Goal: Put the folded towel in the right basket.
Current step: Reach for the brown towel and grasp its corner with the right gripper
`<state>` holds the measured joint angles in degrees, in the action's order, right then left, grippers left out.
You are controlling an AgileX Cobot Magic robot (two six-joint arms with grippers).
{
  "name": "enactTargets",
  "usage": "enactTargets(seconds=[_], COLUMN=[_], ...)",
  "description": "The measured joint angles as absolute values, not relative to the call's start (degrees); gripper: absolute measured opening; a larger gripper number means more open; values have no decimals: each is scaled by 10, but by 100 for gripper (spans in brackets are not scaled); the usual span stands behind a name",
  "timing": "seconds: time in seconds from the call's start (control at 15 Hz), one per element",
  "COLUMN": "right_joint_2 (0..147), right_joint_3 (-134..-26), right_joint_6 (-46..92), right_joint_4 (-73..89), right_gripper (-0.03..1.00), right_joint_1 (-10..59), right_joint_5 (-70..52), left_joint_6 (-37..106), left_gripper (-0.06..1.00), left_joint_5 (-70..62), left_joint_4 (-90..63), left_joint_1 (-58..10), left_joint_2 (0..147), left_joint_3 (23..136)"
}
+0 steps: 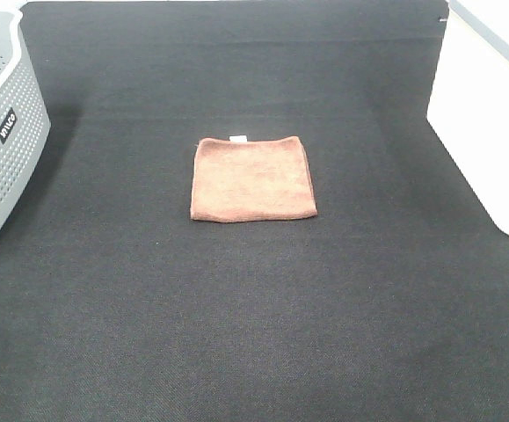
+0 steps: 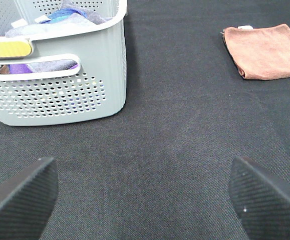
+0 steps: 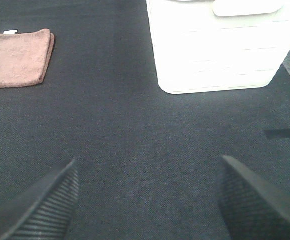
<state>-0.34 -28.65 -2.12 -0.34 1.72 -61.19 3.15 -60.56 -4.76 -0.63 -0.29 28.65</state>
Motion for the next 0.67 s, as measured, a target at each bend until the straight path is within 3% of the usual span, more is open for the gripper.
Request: enactTargets(seconds=[0.67], right_joint_2=[-3], right_joint_3=[-286], right_joint_6=[-21], right_joint_4=[-3], right_gripper=[72], right_joint_1=[17], right_joint_5=[-612], left_joint_6=[32], left_gripper=[88], left_joint_5=[-606], left_joint_4=[-48], left_joint_1=[-6], left_joint_2=[-3], left_joint_3=[286])
